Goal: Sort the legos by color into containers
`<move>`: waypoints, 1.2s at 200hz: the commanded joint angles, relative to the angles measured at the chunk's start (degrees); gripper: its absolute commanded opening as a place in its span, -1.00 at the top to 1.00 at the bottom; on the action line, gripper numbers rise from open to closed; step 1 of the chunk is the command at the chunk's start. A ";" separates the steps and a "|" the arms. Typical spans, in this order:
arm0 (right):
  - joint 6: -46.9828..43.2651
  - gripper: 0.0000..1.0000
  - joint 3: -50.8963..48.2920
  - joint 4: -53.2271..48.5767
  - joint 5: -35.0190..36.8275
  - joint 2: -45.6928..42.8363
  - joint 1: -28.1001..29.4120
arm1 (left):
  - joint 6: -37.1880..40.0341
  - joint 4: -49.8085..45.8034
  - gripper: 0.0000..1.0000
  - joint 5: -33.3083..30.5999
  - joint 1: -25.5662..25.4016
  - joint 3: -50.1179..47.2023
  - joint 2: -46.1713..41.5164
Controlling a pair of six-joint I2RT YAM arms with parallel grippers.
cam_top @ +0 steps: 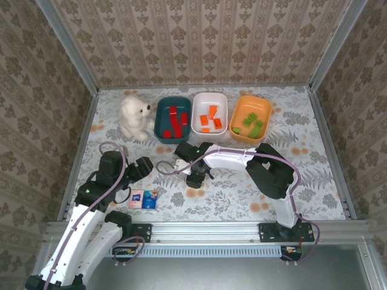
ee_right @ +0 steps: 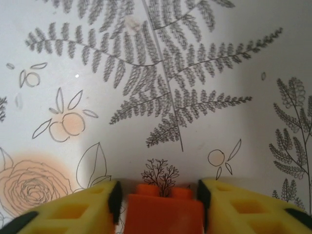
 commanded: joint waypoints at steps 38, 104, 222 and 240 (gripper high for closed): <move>3.00 0.43 1.11 -5.71 0.54 -1.83 0.00 | -1.17 2.28 -0.67 0.60 0.03 -0.31 0.79; 12.96 0.52 6.96 -4.31 0.63 -11.72 -12.85 | 3.75 12.94 -0.66 4.97 -4.40 -0.18 10.77; 49.90 0.50 33.47 1.01 -6.77 12.33 -47.14 | 13.54 20.45 -0.68 1.81 -22.41 13.66 37.34; 52.25 0.49 41.23 -1.50 -7.01 18.56 -47.55 | 12.93 20.93 -0.68 0.74 -22.63 14.18 38.09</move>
